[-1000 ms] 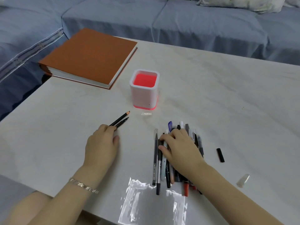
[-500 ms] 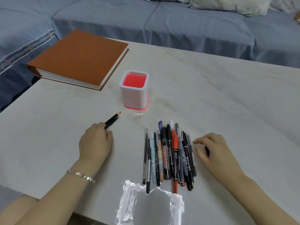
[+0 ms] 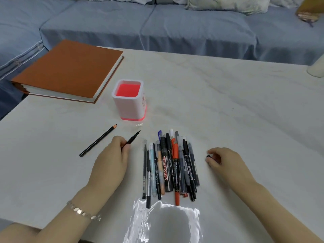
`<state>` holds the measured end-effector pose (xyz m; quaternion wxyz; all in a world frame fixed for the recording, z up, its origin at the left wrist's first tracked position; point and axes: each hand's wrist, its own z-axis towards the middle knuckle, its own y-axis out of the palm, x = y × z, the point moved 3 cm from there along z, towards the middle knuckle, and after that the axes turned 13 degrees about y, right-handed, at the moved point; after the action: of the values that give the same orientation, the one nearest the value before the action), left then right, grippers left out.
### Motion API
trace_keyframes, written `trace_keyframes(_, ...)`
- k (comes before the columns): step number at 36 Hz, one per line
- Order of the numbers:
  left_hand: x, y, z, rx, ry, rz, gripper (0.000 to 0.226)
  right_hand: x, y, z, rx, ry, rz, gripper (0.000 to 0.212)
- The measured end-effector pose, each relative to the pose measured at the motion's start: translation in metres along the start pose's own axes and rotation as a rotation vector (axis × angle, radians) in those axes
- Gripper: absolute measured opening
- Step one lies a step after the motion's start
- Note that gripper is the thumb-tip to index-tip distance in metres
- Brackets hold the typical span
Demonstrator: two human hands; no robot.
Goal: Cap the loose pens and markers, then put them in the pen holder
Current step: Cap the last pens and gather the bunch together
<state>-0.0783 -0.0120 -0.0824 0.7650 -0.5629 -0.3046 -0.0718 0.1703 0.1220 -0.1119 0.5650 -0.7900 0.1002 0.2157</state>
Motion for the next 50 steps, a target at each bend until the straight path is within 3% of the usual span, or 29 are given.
trace_keyframes(5,0.045,-0.003,-0.012,-0.004,0.063,-0.236,0.012,-0.016,-0.011,-0.018,-0.056,-0.097,0.326,0.017)
trace_keyframes(11,0.078,-0.004,-0.019,0.007,0.098,-0.389,0.012,-0.032,-0.025,-0.045,-0.145,-0.135,0.674,0.031)
trace_keyframes(21,0.093,-0.006,-0.030,-0.002,0.088,-0.499,0.015,-0.041,-0.035,-0.068,-0.164,-0.197,0.798,0.043)
trace_keyframes(25,0.095,-0.006,-0.034,-0.025,0.051,-0.543,0.014,-0.051,-0.046,-0.078,-0.050,-0.242,0.922,0.027)
trace_keyframes(28,0.095,-0.006,-0.036,-0.033,0.027,-0.562,0.015,-0.054,-0.053,-0.080,-0.006,-0.156,1.136,0.017)
trace_keyframes(34,0.095,-0.007,-0.039,-0.072,0.025,-0.565,0.013,-0.056,-0.056,-0.077,-0.029,0.054,1.410,0.018)
trace_keyframes(50,0.095,-0.006,-0.043,-0.110,0.073,-0.512,0.016,-0.066,-0.045,-0.082,-0.100,0.139,1.424,0.019)
